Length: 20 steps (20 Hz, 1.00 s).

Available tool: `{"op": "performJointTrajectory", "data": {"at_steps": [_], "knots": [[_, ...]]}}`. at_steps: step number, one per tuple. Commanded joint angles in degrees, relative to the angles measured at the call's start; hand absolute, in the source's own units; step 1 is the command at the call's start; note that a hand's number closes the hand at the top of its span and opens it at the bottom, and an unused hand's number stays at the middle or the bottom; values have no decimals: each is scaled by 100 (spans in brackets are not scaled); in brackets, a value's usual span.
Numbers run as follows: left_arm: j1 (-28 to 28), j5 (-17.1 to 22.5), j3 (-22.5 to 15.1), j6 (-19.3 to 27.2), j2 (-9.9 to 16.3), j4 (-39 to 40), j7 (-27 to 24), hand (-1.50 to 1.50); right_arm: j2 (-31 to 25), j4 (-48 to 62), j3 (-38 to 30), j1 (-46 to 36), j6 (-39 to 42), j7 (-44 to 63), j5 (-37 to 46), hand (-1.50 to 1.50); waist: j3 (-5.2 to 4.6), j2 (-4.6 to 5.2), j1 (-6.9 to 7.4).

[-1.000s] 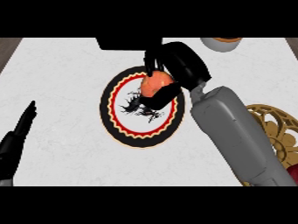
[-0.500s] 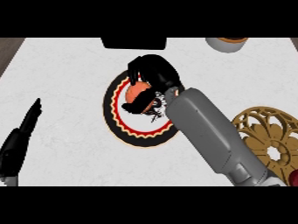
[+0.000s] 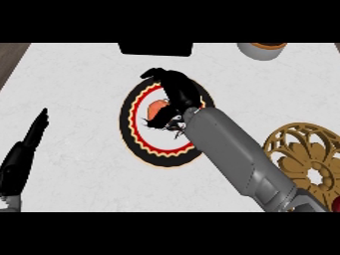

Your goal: Pick the squash from the placemat and place it in the plate

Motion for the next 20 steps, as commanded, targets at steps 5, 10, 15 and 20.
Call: {"op": "performJointTrajectory", "data": {"at_steps": [5, 10, 15, 20], "knots": [[395, 87, 66, -72, 19, -590, 258, 0, 6, -35, -905, 256, -990, -923, -846, -150, 10, -48, -113], [273, -56, 167, 79, -83, 88, -128, 0, -456, -183, -1652, 199, -782, -894, -1355, -150, 2, -55, -269], [178, -4, 266, 30, -54, 72, -74, 0, -1030, -189, -2535, 469, 302, -1705, -2222, -150, 3, -30, -265], [166, -162, 132, 27, -131, -85, -28, 0, -1493, 244, -2889, 984, 1162, -3102, -2355, -150, 4, -24, -230]]}}
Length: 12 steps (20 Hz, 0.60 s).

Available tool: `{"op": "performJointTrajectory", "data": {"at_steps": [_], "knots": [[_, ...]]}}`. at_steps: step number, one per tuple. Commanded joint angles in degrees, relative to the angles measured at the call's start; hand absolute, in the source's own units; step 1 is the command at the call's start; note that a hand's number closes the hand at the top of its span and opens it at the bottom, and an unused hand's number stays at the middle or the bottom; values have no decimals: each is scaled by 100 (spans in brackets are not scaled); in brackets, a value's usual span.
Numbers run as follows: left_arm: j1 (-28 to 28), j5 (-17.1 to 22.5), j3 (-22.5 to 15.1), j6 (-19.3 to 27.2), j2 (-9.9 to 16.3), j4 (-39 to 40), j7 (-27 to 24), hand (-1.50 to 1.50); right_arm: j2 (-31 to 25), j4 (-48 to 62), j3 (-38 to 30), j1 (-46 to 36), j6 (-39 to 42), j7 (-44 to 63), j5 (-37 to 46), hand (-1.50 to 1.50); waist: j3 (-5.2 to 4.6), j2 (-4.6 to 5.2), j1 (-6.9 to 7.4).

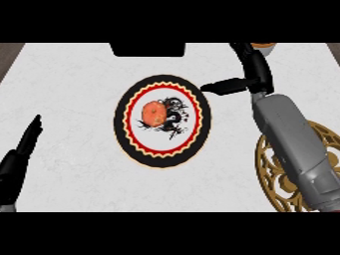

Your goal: Pick the squash from the placemat and place it in the plate

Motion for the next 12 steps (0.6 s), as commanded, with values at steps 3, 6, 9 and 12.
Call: {"op": "performJointTrajectory", "data": {"at_steps": [3, 6, 9, 12], "knots": [[83, -115, -120, 56, -143, -420, 289, 0, -828, 996, -608, -103, 1161, -1305, -188, -150, 4, 33, 102], [359, 98, 186, -231, 98, -373, -157, 0, -983, 1265, -625, 107, 1393, -1729, -30, -150, 0, 12, 77], [274, -167, -30, -12, -197, -218, -107, 0, -1323, 1791, -792, -436, 1698, -1581, 21, -150, 0, 19, 87], [28, -47, 168, -112, -125, 219, -340, 0, -1502, 2165, -864, -187, 1917, -2138, 114, -150, 1, 31, 89]]}}
